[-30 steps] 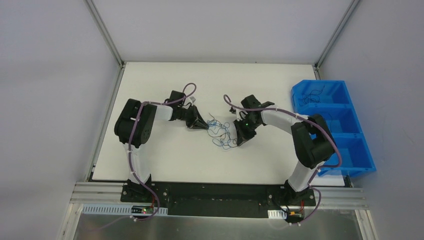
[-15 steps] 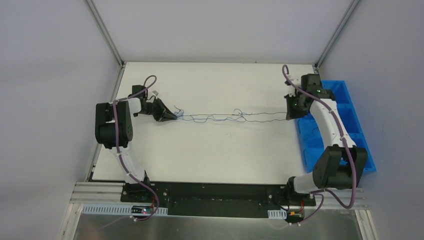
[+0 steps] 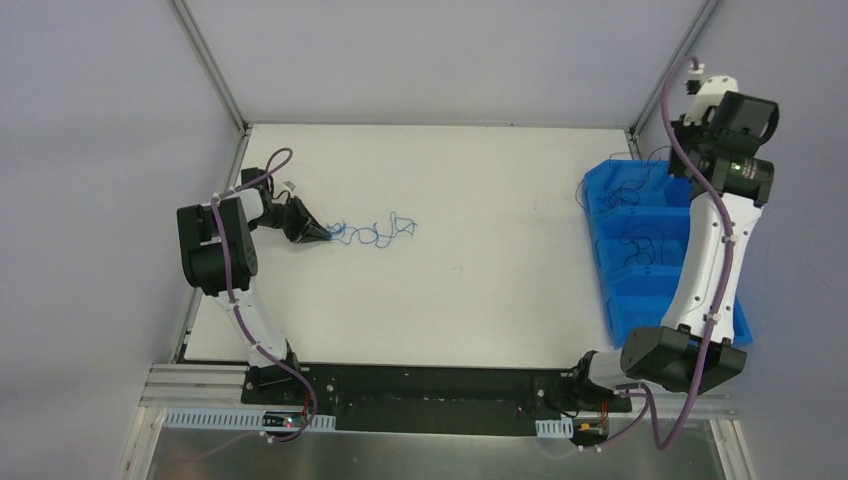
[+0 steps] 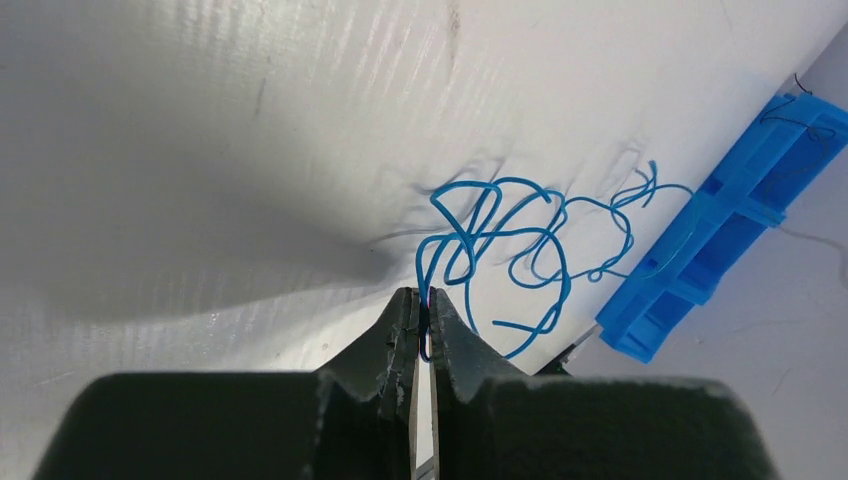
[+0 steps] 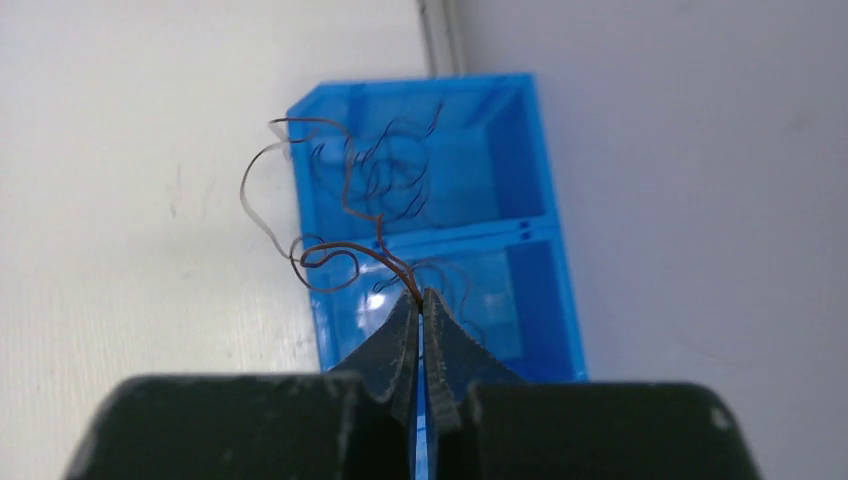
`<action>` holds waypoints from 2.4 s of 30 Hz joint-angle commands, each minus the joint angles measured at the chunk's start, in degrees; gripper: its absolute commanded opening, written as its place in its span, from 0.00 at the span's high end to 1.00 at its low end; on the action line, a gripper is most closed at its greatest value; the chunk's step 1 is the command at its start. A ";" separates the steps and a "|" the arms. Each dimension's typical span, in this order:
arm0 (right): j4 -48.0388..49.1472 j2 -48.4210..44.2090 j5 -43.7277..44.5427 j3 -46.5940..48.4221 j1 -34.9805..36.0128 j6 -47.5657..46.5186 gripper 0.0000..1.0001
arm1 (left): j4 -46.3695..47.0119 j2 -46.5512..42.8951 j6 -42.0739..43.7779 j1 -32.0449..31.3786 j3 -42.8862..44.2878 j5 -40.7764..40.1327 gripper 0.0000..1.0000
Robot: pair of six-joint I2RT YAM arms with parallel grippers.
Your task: Untangle the cables
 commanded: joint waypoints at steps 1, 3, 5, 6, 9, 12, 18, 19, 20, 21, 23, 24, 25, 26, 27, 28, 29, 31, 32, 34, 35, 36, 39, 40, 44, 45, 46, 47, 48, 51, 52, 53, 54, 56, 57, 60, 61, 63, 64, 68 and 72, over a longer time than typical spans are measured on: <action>1.12 0.19 -1.36 10.95 -4.10 0.95 1.00 | -3.47 0.85 3.33 -0.33 1.54 -0.90 1.00; 0.75 0.68 -3.63 15.74 -5.70 2.60 1.00 | -3.48 0.96 3.42 -0.34 1.44 -0.40 1.00; 0.08 1.03 -7.10 19.72 -7.48 4.07 1.00 | -3.48 1.01 3.65 -0.29 1.44 0.21 1.00; -0.14 1.15 -8.20 21.47 -8.13 4.83 1.00 | -3.55 1.10 3.87 -0.29 1.51 0.47 1.00; -1.03 1.33 -12.40 25.32 -9.90 6.32 1.00 | -3.66 1.24 4.21 -0.30 1.81 0.93 1.00; -3.15 0.98 -13.03 26.87 -10.68 6.90 1.00 | -3.66 1.72 4.07 -0.33 1.98 1.26 1.00; -4.98 0.53 -12.98 30.69 -13.22 9.59 1.00 | -3.58 1.92 4.10 -0.33 1.23 2.39 1.00; -5.91 1.37 -13.55 33.32 -13.25 10.59 1.00 | -3.57 1.88 4.12 -0.29 1.07 2.53 1.00; -6.76 2.47 -14.68 36.75 -13.26 11.94 1.00 | -3.57 1.88 4.21 -0.29 0.99 2.70 1.00; -7.91 3.74 -16.02 41.94 -13.26 13.50 1.00 | -3.57 1.87 4.22 -0.31 0.95 2.95 1.00; -8.09 5.75 -19.39 47.25 -13.18 17.16 1.00 | -3.57 2.11 4.14 -0.29 1.01 3.53 1.00; -7.22 6.07 -20.62 48.29 -13.17 19.22 1.00 | -3.60 2.21 4.13 -0.30 1.16 3.75 1.00; -5.87 6.00 -21.89 48.29 -13.18 21.14 1.00 | -3.58 2.35 4.06 -0.34 1.34 3.84 1.00; -4.30 5.55 -22.76 47.93 -13.17 22.94 1.00 | -3.58 2.44 4.04 -0.32 1.54 3.92 1.00; -2.42 5.07 -23.24 47.45 -13.17 24.78 1.00 | -3.57 2.49 4.04 -0.29 1.81 4.00 1.00; -0.76 4.82 -23.52 47.20 -13.13 26.58 1.00 | -3.57 2.53 3.96 -0.33 2.08 3.97 1.00; 0.43 4.62 -24.04 47.01 -13.10 27.65 1.00 | -3.62 2.57 3.83 -0.29 2.32 4.02 1.00; 1.35 4.47 -24.37 46.51 -13.10 28.37 1.00 | -3.58 2.73 3.69 -0.29 2.76 4.22 1.00; 1.21 4.29 -23.80 45.80 -13.09 27.83 1.00 | -3.58 2.75 3.62 -0.29 2.96 4.26 1.00; 1.09 3.39 -22.25 42.92 -13.17 26.41 1.00 | -3.57 2.82 3.49 -0.29 3.11 4.53 1.00; 1.26 2.83 -21.75 41.07 -13.17 25.77 1.00 | -3.57 2.76 3.51 -0.29 3.16 4.57 1.00; 1.51 2.08 -21.69 38.53 -13.15 25.09 1.00 | -3.57 2.75 3.51 -0.31 3.04 4.49 1.00; 2.39 -0.24 -21.82 33.16 -13.17 24.12 1.00 | -3.57 2.75 3.51 -0.35 2.79 4.46 1.00; 2.18 -0.92 -22.05 31.64 -13.17 23.74 1.00 | -3.57 2.71 3.56 -0.45 2.76 4.38 1.00; 2.90 -5.74 -19.91 22.16 -13.17 22.19 1.00 | -3.57 2.80 3.84 -0.92 2.84 4.34 1.00; 3.57 -6.99 -18.92 19.70 -13.17 21.67 1.00 | -3.57 2.72 3.93 -1.09 2.85 4.31 1.00; 3.89 -7.91 -18.06 18.24 -13.17 21.21 1.00 | -3.57 2.67 4.07 -1.31 2.87 4.38 1.00; 3.78 -8.34 -17.45 17.54 -13.17 20.91 1.00 | -3.60 2.67 4.19 -1.53 2.93 4.41 1.00; 3.49 -8.41 -16.81 17.44 -13.17 20.70 1.00 | -3.58 2.71 4.19 -1.72 2.94 4.45 1.00; 3.16 -7.88 -14.91 17.85 -13.25 19.26 1.00 | -3.57 2.99 4.14 -2.40 3.02 4.63 1.00; 3.09 -7.70 -14.05 17.89 -13.26 18.26 1.00 | -3.57 3.05 4.05 -2.62 3.13 4.63 1.00; 3.04 -7.52 -13.05 17.77 -13.32 17.56 1.00 | -3.57 3.25 3.96 -2.77 3.22 4.58 1.00; 3.07 -7.40 -12.20 17.61 -13.53 16.74 1.00 | -3.57 3.32 3.88 -2.95 3.35 4.57 1.00; 3.25 -7.27 -10.66 16.68 -14.13 15.42 1.00 | -3.57 3.42 3.78 -3.10 3.70 4.57 1.00; 3.46 -7.28 -10.21 16.13 -14.54 14.81 1.00 | -3.57 3.45 3.75 -3.16 3.85 4.57 1.00; 4.35 -7.29 -9.36 14.16 -15.79 13.51 1.00 | -3.50 3.50 3.78 -3.26 3.90 4.58 1.00; 4.70 -7.34 -9.18 13.49 -16.15 13.00 1.00 | -3.49 3.46 3.78 -3.22 3.86 4.57 1.00; 5.42 -7.60 -9.32 11.21 -16.69 11.70 1.00 | -3.41 3.29 3.82 -3.23 3.67 4.73 1.00; 5.83 -7.86 -9.29 9.92 -16.81 10.90 1.00 | -3.38 3.15 4.20 -3.44 3.52 4.88 1.00; 8.26 -9.18 -9.05 3.23 -18.08 7.50 1.00 | -3.39 1.07 7.06 -5.94 2.17 5.65 1.00; 9.64 -9.81 -10.09 -2.95 -19.89 4.41 1.00 | -3.40 -0.71 8.28 -8.76 1.21 5.64 1.00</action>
